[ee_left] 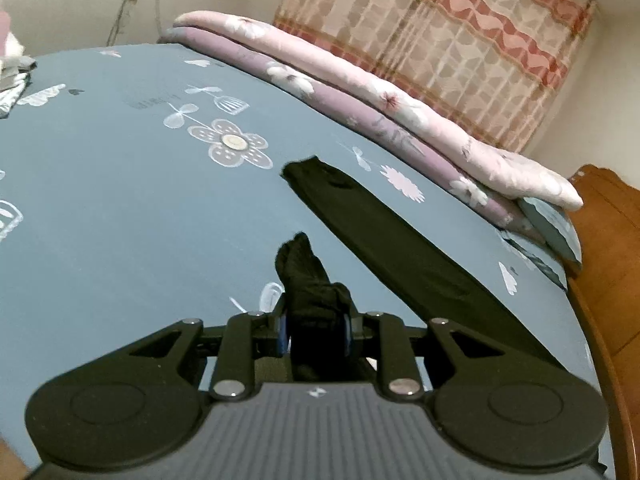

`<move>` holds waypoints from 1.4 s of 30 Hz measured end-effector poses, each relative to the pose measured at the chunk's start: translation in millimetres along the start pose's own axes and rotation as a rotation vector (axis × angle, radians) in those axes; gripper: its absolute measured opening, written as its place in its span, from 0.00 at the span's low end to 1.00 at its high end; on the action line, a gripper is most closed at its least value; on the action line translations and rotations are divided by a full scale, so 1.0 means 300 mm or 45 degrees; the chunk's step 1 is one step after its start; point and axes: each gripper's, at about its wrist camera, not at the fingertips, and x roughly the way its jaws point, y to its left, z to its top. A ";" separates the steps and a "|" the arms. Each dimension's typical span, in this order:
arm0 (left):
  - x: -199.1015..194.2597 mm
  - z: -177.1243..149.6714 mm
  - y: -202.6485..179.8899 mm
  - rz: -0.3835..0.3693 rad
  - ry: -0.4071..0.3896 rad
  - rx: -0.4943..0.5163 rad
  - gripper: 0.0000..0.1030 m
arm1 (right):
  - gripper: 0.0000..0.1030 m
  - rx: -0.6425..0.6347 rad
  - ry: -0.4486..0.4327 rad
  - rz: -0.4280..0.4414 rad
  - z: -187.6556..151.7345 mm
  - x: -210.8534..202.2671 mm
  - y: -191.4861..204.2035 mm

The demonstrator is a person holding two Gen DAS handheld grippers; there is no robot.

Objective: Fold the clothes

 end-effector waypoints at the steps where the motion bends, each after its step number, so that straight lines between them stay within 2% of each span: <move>1: -0.007 0.004 0.016 -0.001 -0.001 -0.007 0.21 | 0.97 -0.015 0.007 -0.007 -0.002 0.004 0.007; 4: -0.034 0.018 0.062 -0.007 -0.011 -0.014 0.21 | 0.97 -0.056 0.025 -0.026 -0.008 0.014 0.026; 7: -0.061 0.034 0.099 -0.014 -0.014 -0.021 0.21 | 0.92 -0.123 0.036 -0.035 -0.015 0.022 0.053; 10: -0.074 0.044 0.134 -0.010 -0.015 -0.027 0.21 | 0.85 -0.252 0.049 -0.068 -0.023 0.035 0.091; 15: -0.072 0.055 0.196 0.003 -0.009 -0.043 0.22 | 0.69 -0.466 0.148 -0.071 -0.047 0.088 0.143; 20: -0.070 0.066 0.259 0.017 -0.004 -0.058 0.22 | 0.68 -0.659 0.213 -0.088 -0.089 0.140 0.189; 26: -0.051 -0.017 0.357 0.004 0.056 -0.121 0.22 | 0.68 -0.887 0.260 -0.092 -0.137 0.198 0.240; 30: -0.065 -0.032 0.396 -0.023 0.068 -0.148 0.22 | 0.56 -1.053 0.295 -0.095 -0.174 0.243 0.275; 32: -0.071 -0.026 0.405 -0.039 0.069 -0.154 0.22 | 0.55 -1.137 0.273 -0.092 -0.189 0.260 0.298; 36: -0.078 -0.008 0.413 -0.067 0.060 -0.156 0.22 | 0.53 -1.196 0.265 -0.074 -0.180 0.275 0.336; 37: -0.081 -0.002 0.413 -0.080 0.053 -0.155 0.22 | 0.50 -1.208 0.270 -0.080 -0.184 0.285 0.347; 38: -0.085 0.004 0.414 -0.091 0.045 -0.157 0.22 | 0.36 -1.219 0.276 -0.086 -0.187 0.295 0.358; 39: -0.089 0.010 0.415 -0.101 0.036 -0.161 0.22 | 0.12 -1.231 0.282 -0.091 -0.190 0.305 0.369; 40: -0.094 0.014 0.417 -0.106 0.028 -0.162 0.22 | 0.01 -1.244 0.298 -0.120 -0.192 0.318 0.380; 42: -0.105 0.021 0.420 -0.112 0.012 -0.161 0.22 | 0.02 -1.215 0.315 -0.125 -0.178 0.318 0.394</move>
